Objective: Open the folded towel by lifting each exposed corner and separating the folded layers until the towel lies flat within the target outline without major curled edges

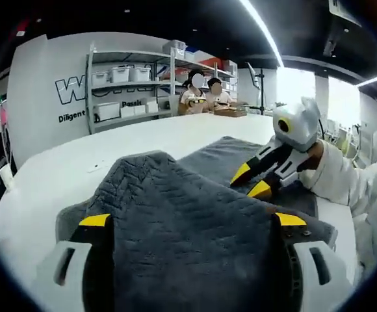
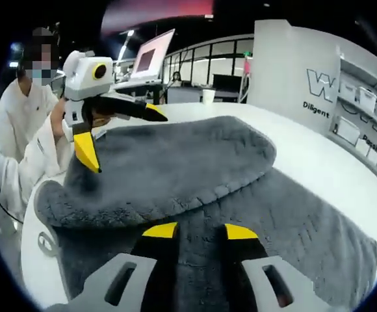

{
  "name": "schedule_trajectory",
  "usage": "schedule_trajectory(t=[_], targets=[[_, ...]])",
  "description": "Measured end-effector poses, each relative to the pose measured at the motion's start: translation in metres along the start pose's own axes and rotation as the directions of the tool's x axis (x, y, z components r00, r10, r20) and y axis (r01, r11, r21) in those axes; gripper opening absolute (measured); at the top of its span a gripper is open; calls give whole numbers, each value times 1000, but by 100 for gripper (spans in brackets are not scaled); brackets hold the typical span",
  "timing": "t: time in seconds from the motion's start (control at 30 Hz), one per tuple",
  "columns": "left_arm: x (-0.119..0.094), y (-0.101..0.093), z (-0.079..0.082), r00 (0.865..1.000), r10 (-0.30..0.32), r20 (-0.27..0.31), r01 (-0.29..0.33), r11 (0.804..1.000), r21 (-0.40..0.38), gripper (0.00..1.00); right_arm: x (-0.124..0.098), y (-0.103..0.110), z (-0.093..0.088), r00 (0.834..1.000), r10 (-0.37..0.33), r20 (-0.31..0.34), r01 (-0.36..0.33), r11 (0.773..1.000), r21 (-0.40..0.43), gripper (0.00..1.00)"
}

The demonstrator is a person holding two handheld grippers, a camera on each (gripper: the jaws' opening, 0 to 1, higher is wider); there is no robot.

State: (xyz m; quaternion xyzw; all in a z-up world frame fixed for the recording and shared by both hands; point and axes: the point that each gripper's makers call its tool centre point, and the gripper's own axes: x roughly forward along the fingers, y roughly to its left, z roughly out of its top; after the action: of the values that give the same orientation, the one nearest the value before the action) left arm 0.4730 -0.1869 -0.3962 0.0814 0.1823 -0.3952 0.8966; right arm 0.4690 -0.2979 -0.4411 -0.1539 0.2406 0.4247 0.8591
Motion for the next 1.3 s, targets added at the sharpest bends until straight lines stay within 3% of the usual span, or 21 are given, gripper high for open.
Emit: schedule_trajectory(t=[0.23, 0.53, 0.77, 1.03, 1.3], targets=[[-3, 4, -2, 1000, 21, -8, -21, 1000, 6, 99, 1, 6, 0, 999, 38, 13, -38, 999, -27, 0], [-4, 8, -4, 999, 33, -8, -33, 999, -10, 99, -2, 7, 1, 999, 18, 30, -17, 999, -31, 0], [-2, 7, -10, 999, 26, -23, -27, 999, -19, 99, -13, 2, 16, 992, -8, 123, 3, 999, 35, 0], [-2, 6, -13, 999, 20, -33, -21, 1000, -15, 99, -24, -1, 23, 984, -42, 172, 33, 998, 51, 0], [-2, 5, -17, 999, 17, -46, -18, 1000, -16, 99, -44, -13, 35, 961, -68, 268, 36, 992, 122, 0]])
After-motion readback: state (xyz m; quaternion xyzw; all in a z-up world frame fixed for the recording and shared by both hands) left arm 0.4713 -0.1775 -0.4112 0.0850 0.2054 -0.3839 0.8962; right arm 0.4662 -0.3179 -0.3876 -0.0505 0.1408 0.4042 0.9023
